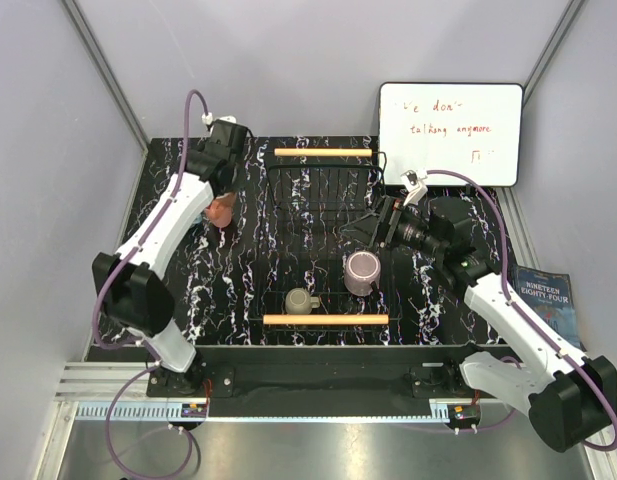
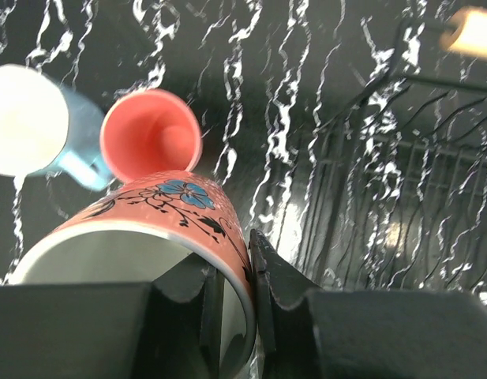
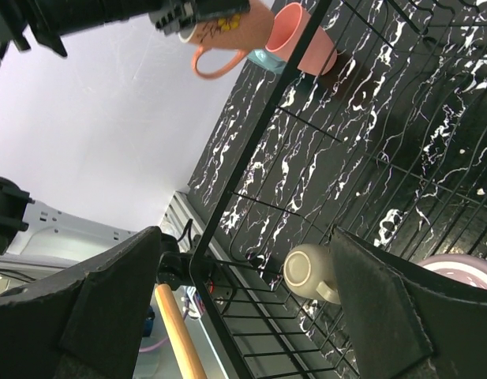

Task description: Unload the cups from the dish rack

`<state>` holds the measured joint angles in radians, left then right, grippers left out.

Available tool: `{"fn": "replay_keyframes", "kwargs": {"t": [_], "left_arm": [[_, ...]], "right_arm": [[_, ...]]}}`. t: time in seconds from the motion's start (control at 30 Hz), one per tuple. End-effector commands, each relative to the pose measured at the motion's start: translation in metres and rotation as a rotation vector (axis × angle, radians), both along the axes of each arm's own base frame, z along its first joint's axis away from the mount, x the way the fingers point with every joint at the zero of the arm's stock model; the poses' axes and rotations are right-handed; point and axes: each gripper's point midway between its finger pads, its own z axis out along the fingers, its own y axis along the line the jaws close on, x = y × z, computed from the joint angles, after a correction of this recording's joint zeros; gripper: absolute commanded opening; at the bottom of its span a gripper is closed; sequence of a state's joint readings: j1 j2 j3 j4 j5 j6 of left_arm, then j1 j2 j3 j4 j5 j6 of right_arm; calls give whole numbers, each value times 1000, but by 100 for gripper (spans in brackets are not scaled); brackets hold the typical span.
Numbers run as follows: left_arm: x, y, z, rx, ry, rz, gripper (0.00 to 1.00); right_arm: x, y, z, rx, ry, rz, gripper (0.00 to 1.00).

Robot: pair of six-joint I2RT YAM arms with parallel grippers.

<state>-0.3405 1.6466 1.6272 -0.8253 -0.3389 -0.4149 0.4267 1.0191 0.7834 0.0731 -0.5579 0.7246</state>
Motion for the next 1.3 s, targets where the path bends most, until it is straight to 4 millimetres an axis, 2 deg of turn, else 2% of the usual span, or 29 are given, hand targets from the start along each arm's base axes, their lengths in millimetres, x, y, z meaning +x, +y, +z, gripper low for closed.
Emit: {"fn": "replay_keyframes", "kwargs": {"t": [0.0, 0.1, 0.43, 0.7, 1.27], "left_arm": [[32, -15, 38, -45, -127, -43, 0], [45, -22, 25, -46, -101, -52, 0], [71, -30, -43, -35, 30, -49, 0], [85, -38, -79, -51, 90, -66, 0], [83, -40, -134, -62, 196, -62, 0]], "right_arm": [[1, -1, 18, -2, -71, -8, 94], [2, 0, 16, -6, -69, -3, 94], [1, 0, 10, -30, -62, 7, 94], [2, 0, 3, -43, -46, 7, 94], [6, 1, -9, -64, -30, 7, 94]]}}
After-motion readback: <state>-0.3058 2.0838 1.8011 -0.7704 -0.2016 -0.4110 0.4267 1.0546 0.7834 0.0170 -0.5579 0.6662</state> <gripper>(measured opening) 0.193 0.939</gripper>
